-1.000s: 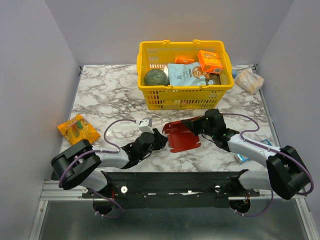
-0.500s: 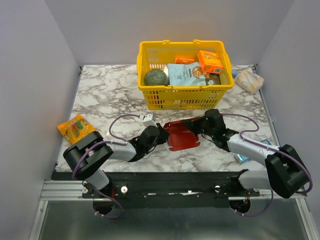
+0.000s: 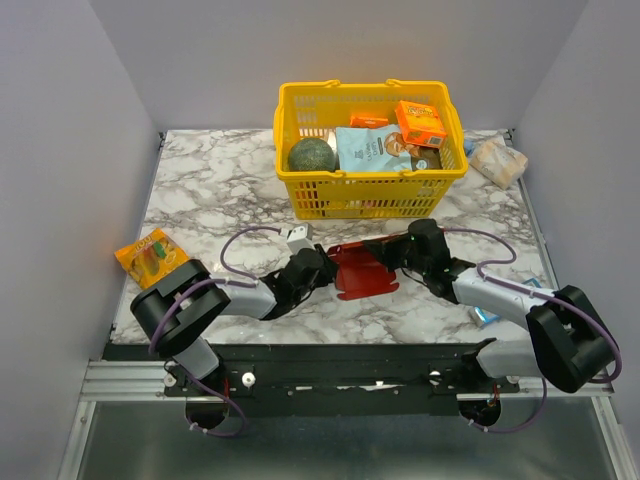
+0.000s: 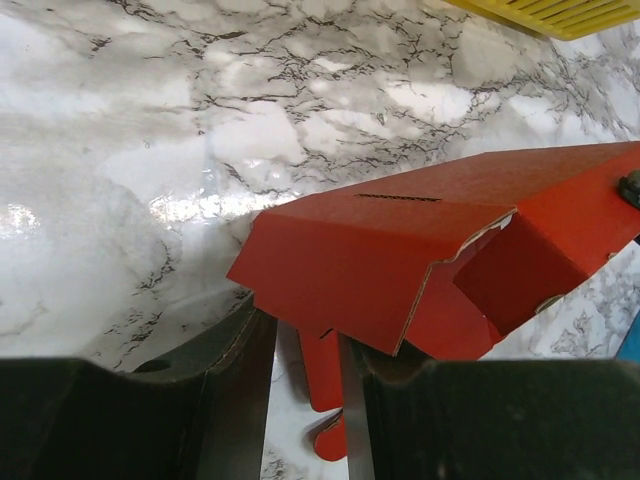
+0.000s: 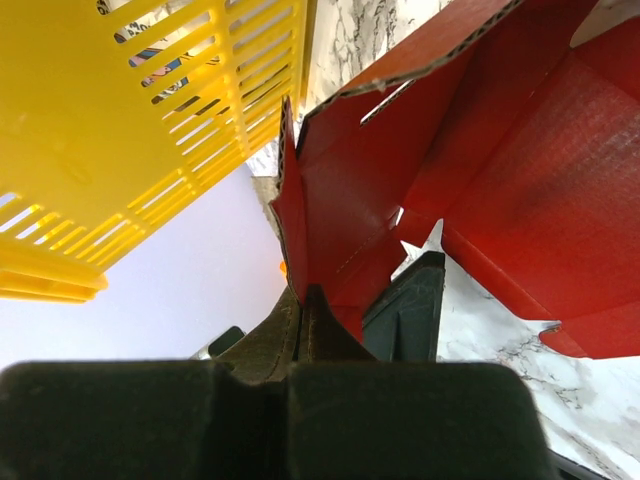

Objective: Fold the paper box

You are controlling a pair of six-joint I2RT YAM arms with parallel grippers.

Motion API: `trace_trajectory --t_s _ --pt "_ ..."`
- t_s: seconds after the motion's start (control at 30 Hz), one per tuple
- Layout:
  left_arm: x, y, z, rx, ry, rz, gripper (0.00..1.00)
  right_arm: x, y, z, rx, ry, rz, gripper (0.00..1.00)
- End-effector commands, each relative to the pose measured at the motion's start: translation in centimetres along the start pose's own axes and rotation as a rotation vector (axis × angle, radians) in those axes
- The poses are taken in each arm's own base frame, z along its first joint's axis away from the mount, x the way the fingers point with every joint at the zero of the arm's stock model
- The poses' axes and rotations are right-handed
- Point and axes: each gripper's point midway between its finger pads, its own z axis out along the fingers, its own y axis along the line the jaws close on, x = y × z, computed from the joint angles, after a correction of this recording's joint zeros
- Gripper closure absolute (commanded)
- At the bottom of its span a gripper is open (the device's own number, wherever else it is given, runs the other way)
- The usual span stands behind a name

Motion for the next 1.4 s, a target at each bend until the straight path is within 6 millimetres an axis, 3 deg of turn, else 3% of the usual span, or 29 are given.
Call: trace_trajectory --t_s 0.0,0.43,0.97,1.17,1.37 --pt "-0.8 0.8 0.8 -0.063 -0.038 0.024 0.6 0.2 -0.6 0.0 0.009 0.014 0.008 1.0" --pt "-1.0 0.6 2.0 -0.072 -0.056 0.062 0.6 0.2 -0.4 -0.1 0.006 0.009 0.0 1.0" --pt "-1.8 -2.3 3.2 -0.02 -0.076 0.114 0.65 0.3 -0.8 0.4 0.029 0.015 -0.012 1.0" --pt "-1.8 -2.2 2.8 -0.066 -0.091 0.197 0.67 0.2 -0.9 0.5 0.031 0.011 -0.012 1.0" --pt "-1.2 -3.6 2.9 -0.091 -0.098 0.329 0.67 0.3 -1.0 0.7 0.037 0.018 -0.013 0.99"
